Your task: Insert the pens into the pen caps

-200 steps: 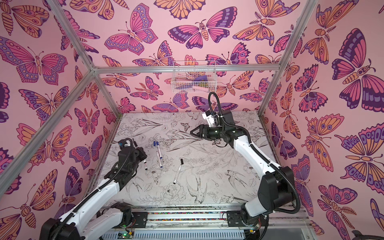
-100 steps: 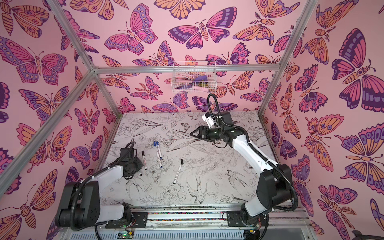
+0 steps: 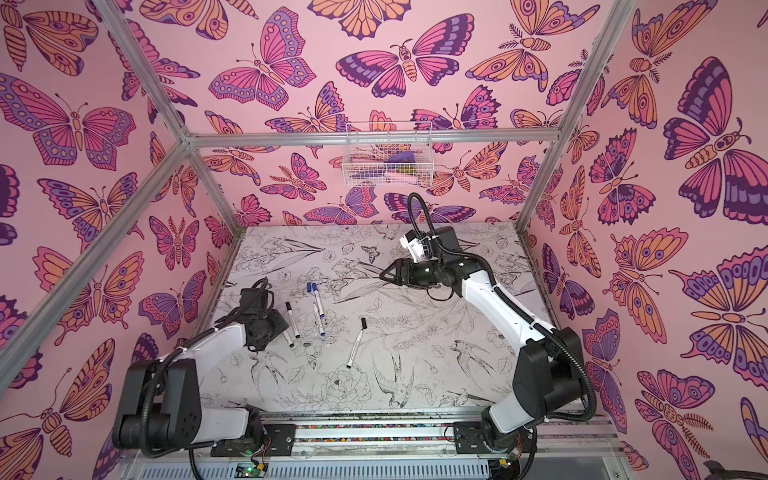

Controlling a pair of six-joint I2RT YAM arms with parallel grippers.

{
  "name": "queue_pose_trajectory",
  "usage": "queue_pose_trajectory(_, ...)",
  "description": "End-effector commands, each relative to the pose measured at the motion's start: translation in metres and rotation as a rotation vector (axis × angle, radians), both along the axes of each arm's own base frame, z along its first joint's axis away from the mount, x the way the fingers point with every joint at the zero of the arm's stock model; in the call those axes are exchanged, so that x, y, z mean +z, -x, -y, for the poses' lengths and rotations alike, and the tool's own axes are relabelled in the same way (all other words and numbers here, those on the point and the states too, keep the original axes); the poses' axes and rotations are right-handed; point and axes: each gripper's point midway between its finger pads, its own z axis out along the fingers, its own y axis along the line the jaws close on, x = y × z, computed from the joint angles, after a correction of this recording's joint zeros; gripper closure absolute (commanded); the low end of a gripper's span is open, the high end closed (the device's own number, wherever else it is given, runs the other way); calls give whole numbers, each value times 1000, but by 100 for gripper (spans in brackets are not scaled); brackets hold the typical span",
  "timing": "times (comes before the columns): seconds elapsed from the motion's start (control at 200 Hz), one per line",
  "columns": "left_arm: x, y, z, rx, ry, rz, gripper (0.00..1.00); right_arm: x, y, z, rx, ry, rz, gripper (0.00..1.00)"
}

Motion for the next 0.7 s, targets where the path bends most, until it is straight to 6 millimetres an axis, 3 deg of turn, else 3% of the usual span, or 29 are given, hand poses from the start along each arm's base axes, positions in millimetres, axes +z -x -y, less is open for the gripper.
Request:
queue_pose_trajectory(0.0,35,10,10,-34,-94,33,37,-8,3,-5,10,36,8,32)
queue_pose_trajectory(0.095,59,7,36,-141,-151,76,37,-10,-2,-5,-10,33,8,32)
queue_pose_trajectory(0.175,62,6,72,-300,-128,77,37,-11,-5,-4,-12,45,15,32)
queue_pose_trajectory(0.27,51,15,125,-565,-85,27,37,-11,-7,-1,-19,78,38,32)
queue_pose_trajectory(0.355,25,31,164,-782,-67,-84,37,-15,-9,5,-29,110,46,33)
queue_pose_trajectory(0.691,-20,58,245,-1170,-68,-219,32,-16,-9,14,-39,132,54,33)
